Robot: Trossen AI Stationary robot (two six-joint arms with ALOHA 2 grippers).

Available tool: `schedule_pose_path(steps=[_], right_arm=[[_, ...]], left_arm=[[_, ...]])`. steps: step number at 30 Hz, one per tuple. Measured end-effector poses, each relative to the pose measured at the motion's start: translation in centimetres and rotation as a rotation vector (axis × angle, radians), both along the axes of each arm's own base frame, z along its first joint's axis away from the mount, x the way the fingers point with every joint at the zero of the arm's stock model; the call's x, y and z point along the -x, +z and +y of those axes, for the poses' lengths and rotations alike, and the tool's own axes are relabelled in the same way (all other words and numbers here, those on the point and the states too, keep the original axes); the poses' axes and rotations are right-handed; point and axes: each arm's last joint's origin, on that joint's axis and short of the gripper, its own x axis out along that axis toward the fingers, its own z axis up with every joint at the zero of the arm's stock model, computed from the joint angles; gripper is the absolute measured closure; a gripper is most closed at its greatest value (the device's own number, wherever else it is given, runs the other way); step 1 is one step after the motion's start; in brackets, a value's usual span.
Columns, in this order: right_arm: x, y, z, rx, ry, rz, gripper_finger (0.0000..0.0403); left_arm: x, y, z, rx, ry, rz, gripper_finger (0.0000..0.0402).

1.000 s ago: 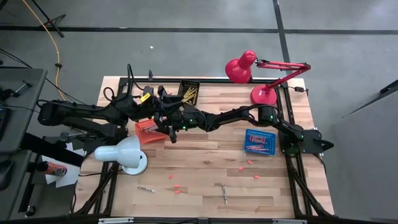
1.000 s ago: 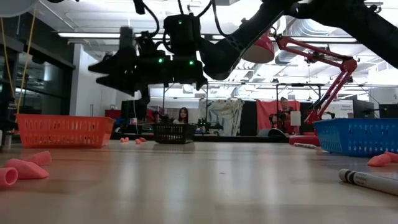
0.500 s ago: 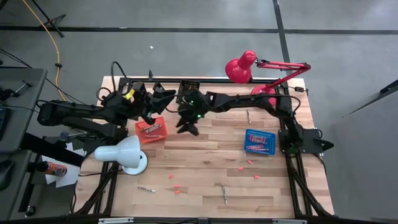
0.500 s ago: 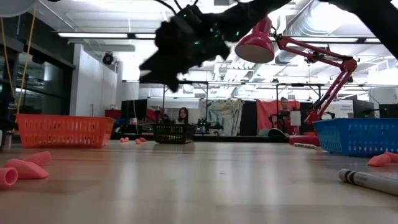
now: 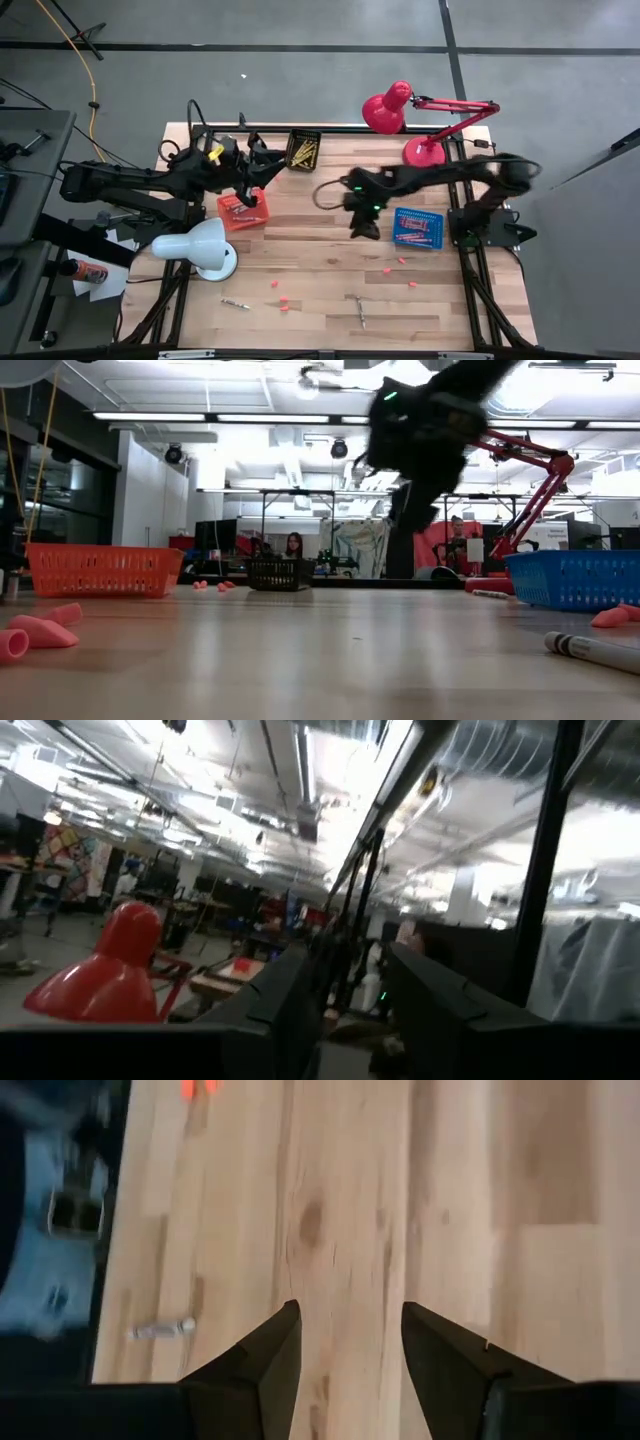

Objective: Sort crayons

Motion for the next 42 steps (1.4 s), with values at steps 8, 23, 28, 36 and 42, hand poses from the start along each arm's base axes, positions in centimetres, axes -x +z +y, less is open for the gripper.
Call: schedule_pose_path(steps=[8,23,28,36,42], right_arm=[[4.4,5.3,0.7,0.037,-0.432,-0.559,0.0238],[5.2,8.4,0.4,0.239,-0.543,-0.886,0.0238],[5.2,8.3,0.4,0.237,-0.544,-0.884,0.0238],[5.2,8.3,0.4,0.233,-0.546,-0.883,0.0238],[5.4,7.2,0.2,0.219,-0.66,-0.638,0.0238]], left_arm=[[-0.8,-2.7,0.1,-0.046,0.03,0.301,0.0277],[-4.4,-7.9,1.5,-0.025,-0.02,0.571,0.0277],[-4.7,-8.2,1.5,-0.018,-0.021,0.572,0.0277],[-4.7,-8.2,1.5,-0.018,-0.021,0.572,0.0277],[-4.7,-8.2,1.5,-0.017,-0.021,0.572,0.0277]])
